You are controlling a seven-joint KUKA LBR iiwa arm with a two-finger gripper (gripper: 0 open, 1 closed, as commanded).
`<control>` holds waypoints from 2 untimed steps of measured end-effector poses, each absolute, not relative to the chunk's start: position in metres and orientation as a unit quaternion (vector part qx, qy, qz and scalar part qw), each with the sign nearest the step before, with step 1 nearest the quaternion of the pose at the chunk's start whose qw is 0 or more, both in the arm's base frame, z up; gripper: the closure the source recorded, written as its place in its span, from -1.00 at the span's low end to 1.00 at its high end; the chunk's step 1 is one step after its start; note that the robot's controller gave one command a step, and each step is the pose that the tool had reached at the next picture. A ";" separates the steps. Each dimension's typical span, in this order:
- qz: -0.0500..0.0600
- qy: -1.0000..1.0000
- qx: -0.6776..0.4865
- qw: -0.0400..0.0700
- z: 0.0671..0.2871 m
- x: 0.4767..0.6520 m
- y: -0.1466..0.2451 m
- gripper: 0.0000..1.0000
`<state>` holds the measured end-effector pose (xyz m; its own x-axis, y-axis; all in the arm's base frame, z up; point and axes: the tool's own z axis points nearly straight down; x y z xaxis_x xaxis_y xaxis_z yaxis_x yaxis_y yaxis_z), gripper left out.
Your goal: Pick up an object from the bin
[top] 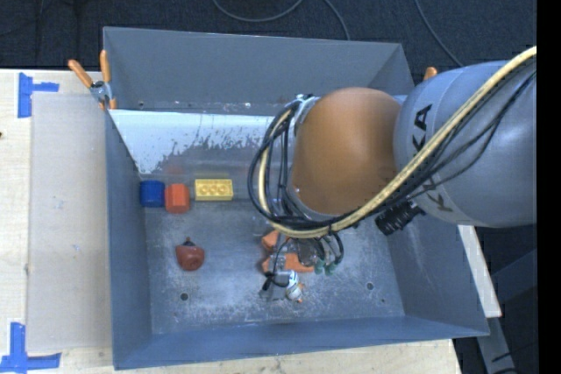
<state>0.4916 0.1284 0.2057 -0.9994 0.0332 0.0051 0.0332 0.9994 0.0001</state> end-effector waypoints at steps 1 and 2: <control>0.002 -1.000 -0.018 0.004 0.181 0.488 0.099 -1.00; -0.001 -1.000 0.007 0.004 0.185 0.484 0.077 -1.00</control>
Offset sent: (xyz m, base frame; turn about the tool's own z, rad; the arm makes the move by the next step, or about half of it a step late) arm -0.0091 -0.0908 -0.0140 -0.0659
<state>0.4840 0.0770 0.1854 -0.9999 -0.0144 0.0081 -0.0144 0.9999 0.0017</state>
